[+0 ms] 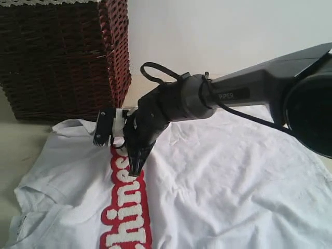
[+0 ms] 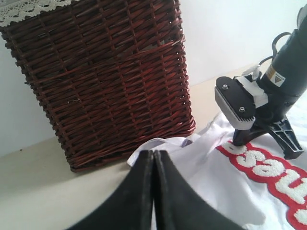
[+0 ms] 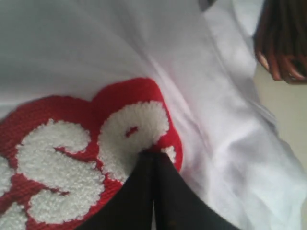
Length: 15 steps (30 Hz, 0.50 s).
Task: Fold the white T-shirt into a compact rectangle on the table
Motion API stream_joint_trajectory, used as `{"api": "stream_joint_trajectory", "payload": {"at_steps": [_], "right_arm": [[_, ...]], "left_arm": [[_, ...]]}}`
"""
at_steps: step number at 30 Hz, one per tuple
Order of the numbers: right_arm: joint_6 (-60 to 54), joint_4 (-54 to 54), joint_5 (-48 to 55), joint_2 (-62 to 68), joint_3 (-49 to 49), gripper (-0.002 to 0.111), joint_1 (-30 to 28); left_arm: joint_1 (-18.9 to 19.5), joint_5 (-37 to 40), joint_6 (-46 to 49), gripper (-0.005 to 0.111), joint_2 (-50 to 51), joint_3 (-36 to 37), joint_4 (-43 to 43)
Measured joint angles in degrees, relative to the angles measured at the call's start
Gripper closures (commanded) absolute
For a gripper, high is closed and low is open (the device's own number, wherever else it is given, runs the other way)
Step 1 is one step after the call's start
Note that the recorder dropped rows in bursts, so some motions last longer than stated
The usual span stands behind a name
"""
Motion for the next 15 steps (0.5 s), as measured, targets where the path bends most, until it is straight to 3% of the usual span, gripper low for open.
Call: {"api": "stream_joint_trajectory", "payload": {"at_steps": [6,12,15], "right_arm": [[3.56,1.27,-0.83,-0.59,0.0,0.108,-1.37],[4.08,15.62,6.17,-6.69,1.24,0.108,-1.9],[4.08,17.34,10.06,-12.74,1.24,0.108,-1.9]], "left_arm": [[0.0,0.0,0.0,0.107,0.0,0.0,0.0],[0.0,0.0,0.0,0.107,0.0,0.0,0.0],[0.0,0.0,0.0,0.107,0.0,0.0,0.0]]}}
